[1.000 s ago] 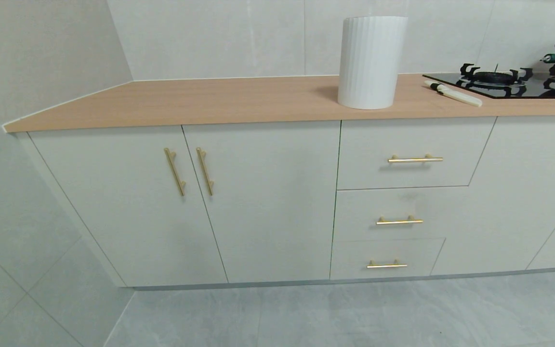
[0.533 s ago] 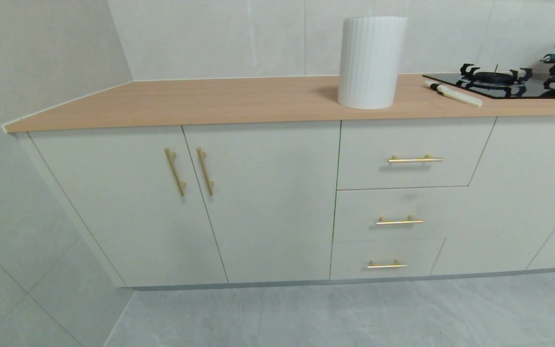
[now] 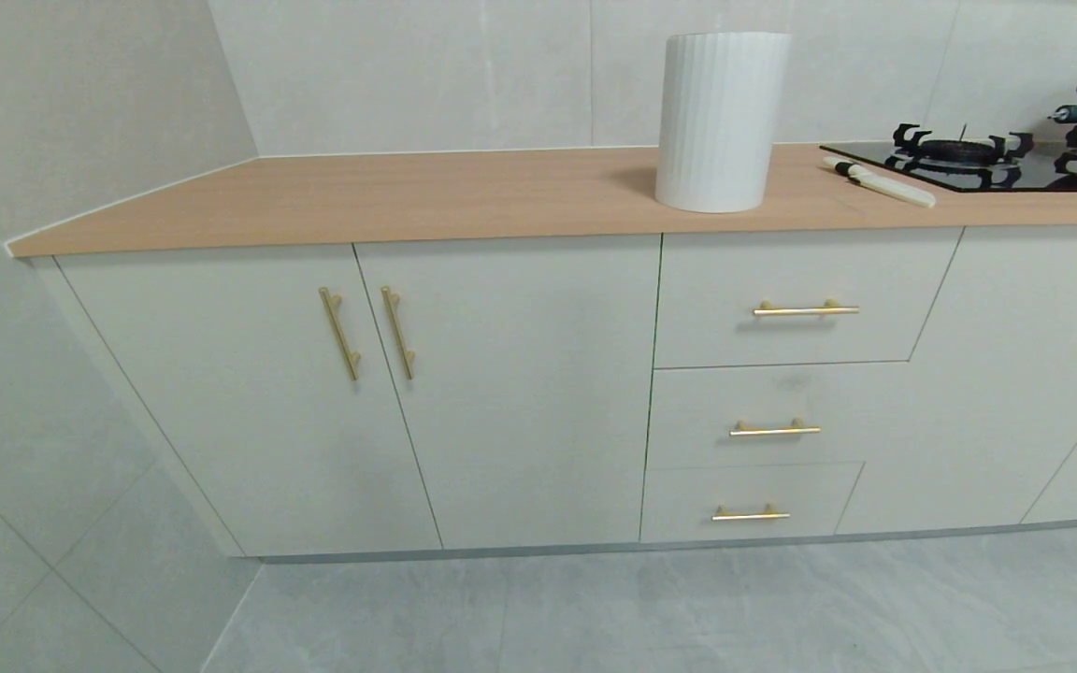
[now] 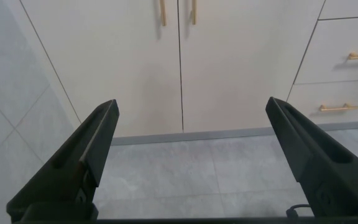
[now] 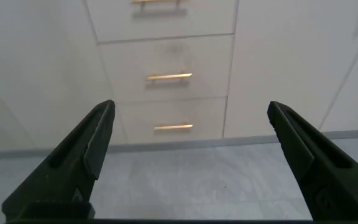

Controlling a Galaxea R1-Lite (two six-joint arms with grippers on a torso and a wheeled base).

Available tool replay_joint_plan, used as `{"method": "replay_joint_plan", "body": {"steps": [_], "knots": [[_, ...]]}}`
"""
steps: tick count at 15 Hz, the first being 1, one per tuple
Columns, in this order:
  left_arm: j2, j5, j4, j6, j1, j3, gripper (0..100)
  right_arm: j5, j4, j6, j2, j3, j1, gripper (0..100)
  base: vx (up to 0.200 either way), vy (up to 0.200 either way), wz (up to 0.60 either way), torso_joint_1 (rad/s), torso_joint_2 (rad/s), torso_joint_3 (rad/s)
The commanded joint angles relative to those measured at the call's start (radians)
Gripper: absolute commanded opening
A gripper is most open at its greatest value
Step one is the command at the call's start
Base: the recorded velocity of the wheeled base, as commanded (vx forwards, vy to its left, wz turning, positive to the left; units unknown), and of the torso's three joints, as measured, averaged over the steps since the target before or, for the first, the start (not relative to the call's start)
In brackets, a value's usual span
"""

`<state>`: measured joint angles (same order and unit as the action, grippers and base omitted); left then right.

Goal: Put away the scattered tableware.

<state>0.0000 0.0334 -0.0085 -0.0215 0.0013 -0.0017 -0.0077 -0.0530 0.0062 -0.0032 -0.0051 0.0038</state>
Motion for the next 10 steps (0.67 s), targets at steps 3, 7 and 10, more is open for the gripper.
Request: {"method": "replay_joint_plan", "body": {"steps": [3,7,10], "knots": [[0.0,0.0,-0.001,0.0,0.0,0.0,100,-0.012,0.048,-0.034,0.003,0.005,0.001,100,0.0,0.0,0.0,0.0,0.0,0.0],[0.0,0.002,-0.001,-0.009,0.0,0.0,100,-0.005,0.051,-0.025,0.003,0.005,0.001,100,0.0,0.0,0.0,0.0,0.0,0.0],[0.0,0.002,-0.001,-0.008,0.0,0.0,100,-0.006,0.05,0.001,0.003,0.005,-0.001,100,0.0,0.0,0.0,0.0,0.0,0.0]]}}
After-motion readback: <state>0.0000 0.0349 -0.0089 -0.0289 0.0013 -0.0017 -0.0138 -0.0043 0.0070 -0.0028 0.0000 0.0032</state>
